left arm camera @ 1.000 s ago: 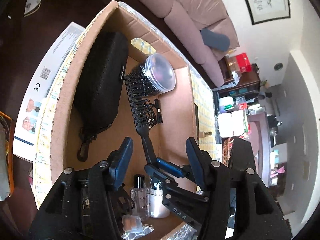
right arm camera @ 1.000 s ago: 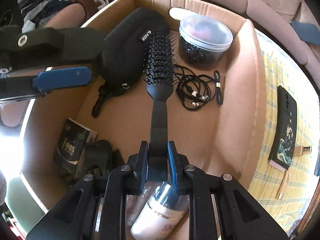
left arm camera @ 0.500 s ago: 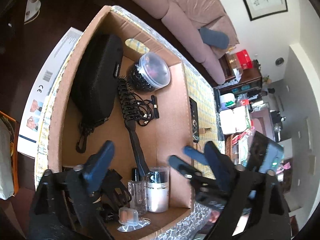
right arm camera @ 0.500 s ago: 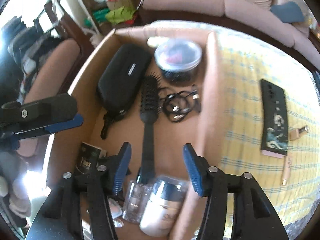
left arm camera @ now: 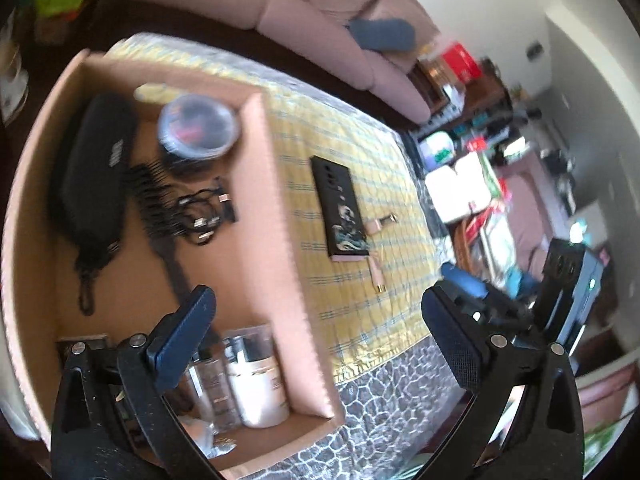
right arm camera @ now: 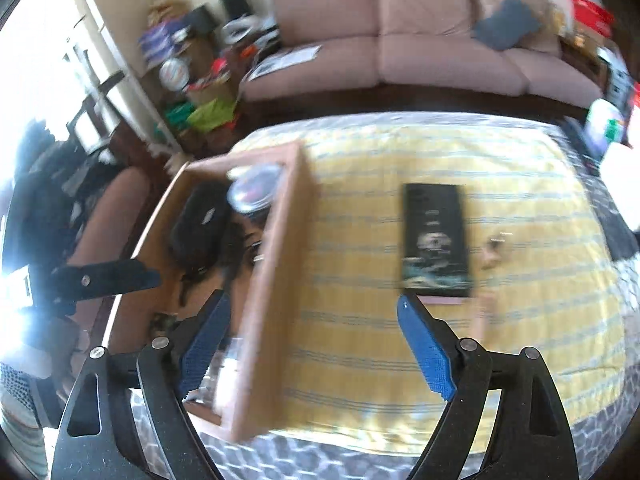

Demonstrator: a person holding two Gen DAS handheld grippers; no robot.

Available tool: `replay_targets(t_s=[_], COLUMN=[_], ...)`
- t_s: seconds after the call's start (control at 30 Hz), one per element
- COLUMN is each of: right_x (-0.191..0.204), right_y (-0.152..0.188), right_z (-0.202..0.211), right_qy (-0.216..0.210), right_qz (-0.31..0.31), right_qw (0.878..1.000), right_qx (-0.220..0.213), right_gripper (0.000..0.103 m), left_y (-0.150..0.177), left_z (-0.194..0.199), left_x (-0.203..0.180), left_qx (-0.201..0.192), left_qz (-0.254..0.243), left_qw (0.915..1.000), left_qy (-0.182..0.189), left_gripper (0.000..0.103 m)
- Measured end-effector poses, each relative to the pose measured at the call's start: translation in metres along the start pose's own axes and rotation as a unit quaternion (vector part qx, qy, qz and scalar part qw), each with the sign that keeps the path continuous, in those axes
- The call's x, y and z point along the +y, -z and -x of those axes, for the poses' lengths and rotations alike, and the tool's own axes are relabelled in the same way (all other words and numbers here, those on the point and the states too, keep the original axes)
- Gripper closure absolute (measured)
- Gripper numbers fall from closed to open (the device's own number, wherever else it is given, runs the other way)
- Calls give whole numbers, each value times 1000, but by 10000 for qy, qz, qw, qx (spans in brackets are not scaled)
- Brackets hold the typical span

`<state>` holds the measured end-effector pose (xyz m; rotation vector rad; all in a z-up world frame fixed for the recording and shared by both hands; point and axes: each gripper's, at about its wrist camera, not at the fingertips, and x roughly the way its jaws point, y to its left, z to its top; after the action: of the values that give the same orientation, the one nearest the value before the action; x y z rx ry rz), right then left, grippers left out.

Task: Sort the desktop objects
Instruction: 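Open the right tool and move both tools back over the bed, then grasp the pink cosmetic tube with the right tool while the left grasps the gold-capped bottle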

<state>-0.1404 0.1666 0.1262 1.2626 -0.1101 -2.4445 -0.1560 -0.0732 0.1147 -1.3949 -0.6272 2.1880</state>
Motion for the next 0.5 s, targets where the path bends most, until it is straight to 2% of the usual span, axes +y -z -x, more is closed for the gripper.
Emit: replay_targets(t_s=[0.17,0.33,0.4,0.47,0.5], right_x=[-73,-120,-130,-136,-139], right_y=[13,34,43,49,52], right_z=[27,34,28,15,8], right_qy=[128,274,371,451,466], right_qz=[-709,-1056,-1011,-923,-870], right_qw=[9967,9921,9925,9936,9943], right_qx=[-380,-617,-576,-465,-412], right_gripper=[16,21,29,47,51], left_y=[0,-7,-12,-18,-21], left_z=[-32,-80,-98,-118,-128], left_x=[-51,-90,-101,-112,-116], left_qx=[179,443,512,543,558], left_qz=[-526,-806,-876,-999,-1067], left_qw=[9984,9955,9945,9929,9920], left_qy=[-71,-206,-251,-343,-382], left_gripper=[0,1,1,3,5])
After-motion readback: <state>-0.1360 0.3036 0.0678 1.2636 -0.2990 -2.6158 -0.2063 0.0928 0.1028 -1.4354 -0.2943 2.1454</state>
